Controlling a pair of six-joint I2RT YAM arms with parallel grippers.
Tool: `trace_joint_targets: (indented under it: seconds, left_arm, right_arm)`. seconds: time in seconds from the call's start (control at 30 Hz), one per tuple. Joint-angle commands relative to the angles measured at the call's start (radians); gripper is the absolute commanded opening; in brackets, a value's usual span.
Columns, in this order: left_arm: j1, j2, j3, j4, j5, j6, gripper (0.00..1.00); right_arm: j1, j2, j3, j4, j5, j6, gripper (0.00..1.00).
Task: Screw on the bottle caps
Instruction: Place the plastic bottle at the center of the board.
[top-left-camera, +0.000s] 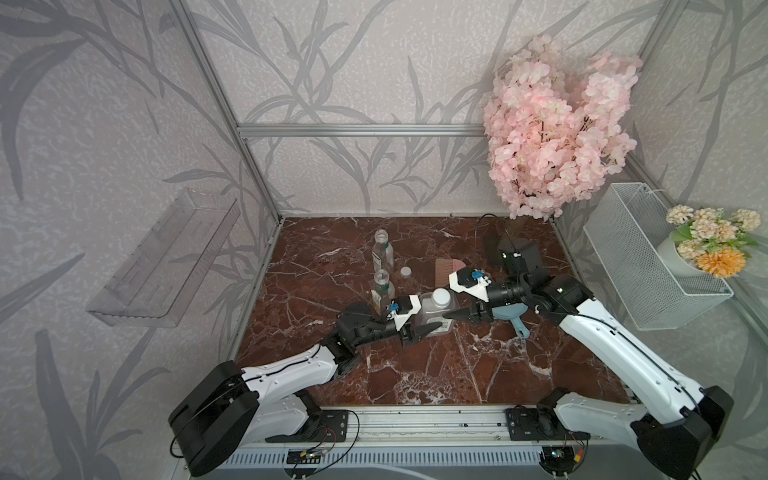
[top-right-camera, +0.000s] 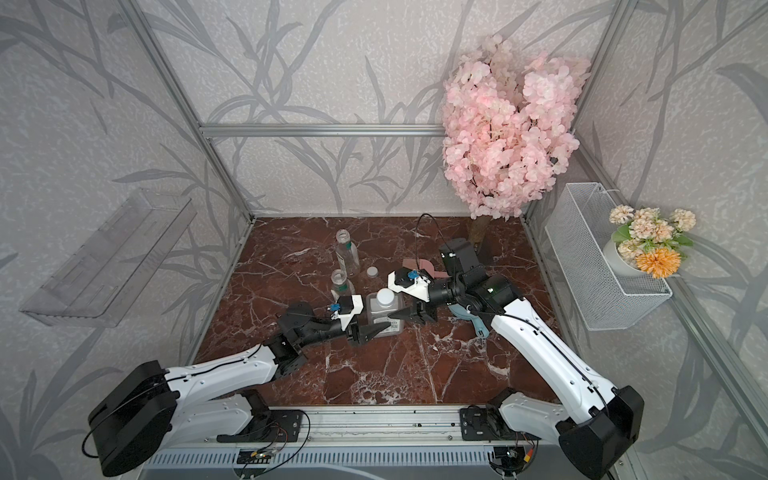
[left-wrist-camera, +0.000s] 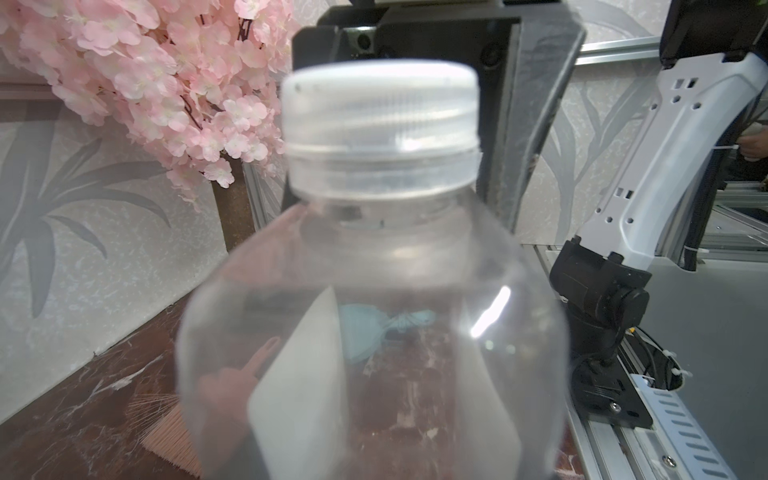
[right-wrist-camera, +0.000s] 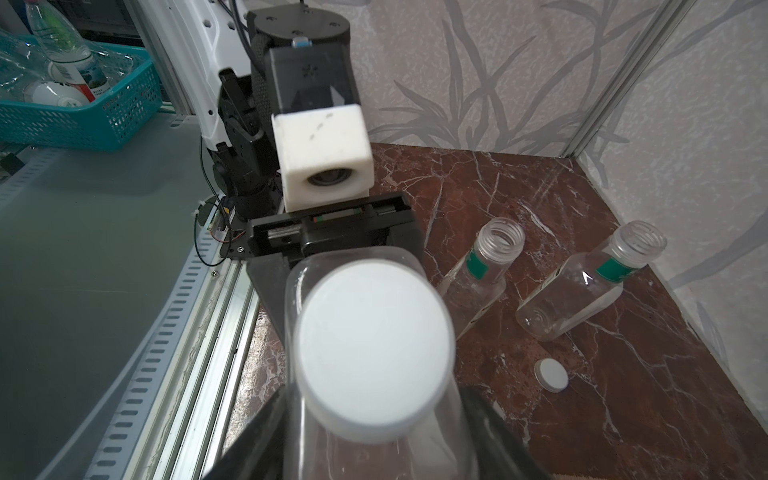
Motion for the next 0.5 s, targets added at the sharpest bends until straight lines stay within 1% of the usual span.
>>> trace_joint_targets:
  seconds: [0.0, 0.1, 0.13, 0.23, 0.3, 0.37, 0.47]
  left_arm:
    - [-0.001, -0.008, 0.015, 0.033, -0.035, 0.026, 0.68]
    - [0.001, -0.033, -0.001, 0.013, -0.083, 0.049, 0.79]
    - [0.003, -0.047, -0.01, 0.006, -0.102, 0.06, 0.83]
    - [0.006, -0.103, -0.042, -0.005, -0.176, 0.081, 0.91]
    - [0.01, -0.145, -0.057, -0.027, -0.226, 0.091, 0.95]
    - [0.012, -0.19, -0.065, -0.056, -0.288, 0.1, 0.98]
    - [0.013, -0.262, -0.077, -0.088, -0.436, 0.088, 1.0]
  right_arm:
    - [-0.031, -0.011, -0.004, 0.081, 0.032, 0.084, 0.26]
    - [-0.065, -0.026, -0.021, 0.126, 0.041, 0.134, 0.21]
    - [-0.074, -0.029, -0.028, 0.146, 0.054, 0.153, 0.23]
    - [-0.09, -0.025, -0.048, 0.188, 0.126, 0.188, 0.21]
    - [-0.096, -0.001, -0.049, 0.223, 0.189, 0.221, 0.18]
    - [-0.099, 0.036, -0.048, 0.28, 0.251, 0.258, 0.18]
    - [-0.1, 0.112, -0.033, 0.415, 0.342, 0.344, 0.17]
